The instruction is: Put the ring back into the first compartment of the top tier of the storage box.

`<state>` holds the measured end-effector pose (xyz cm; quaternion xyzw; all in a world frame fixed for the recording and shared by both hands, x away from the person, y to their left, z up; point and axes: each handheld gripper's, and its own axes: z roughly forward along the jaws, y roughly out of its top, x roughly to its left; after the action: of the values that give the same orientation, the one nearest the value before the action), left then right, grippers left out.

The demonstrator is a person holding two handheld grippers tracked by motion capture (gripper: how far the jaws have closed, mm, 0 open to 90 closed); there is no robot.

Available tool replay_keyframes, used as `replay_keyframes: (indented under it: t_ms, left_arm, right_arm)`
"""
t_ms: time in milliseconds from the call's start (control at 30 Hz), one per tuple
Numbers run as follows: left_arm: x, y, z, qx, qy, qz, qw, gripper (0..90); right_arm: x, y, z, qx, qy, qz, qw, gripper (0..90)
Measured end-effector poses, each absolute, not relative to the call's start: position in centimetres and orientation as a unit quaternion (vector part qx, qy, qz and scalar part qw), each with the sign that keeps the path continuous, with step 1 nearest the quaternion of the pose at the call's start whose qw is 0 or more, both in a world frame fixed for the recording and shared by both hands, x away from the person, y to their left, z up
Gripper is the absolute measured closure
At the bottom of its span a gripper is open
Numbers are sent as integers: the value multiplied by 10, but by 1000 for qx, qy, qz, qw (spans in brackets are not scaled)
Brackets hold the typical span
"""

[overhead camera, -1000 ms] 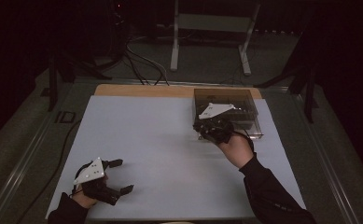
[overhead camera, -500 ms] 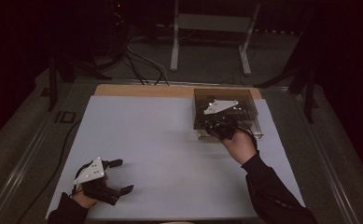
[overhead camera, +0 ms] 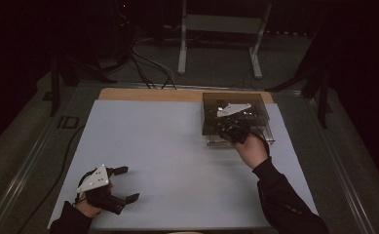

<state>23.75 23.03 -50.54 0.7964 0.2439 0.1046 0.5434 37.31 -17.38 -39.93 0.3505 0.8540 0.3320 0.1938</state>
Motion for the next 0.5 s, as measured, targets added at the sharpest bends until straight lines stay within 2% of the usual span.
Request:
replay_keyframes:
  t_ms: [500]
  left_arm:
    - [237,230,-506,796,245,103,543,11]
  right_arm:
    - [383,-182,-416,372,850,322,187,867]
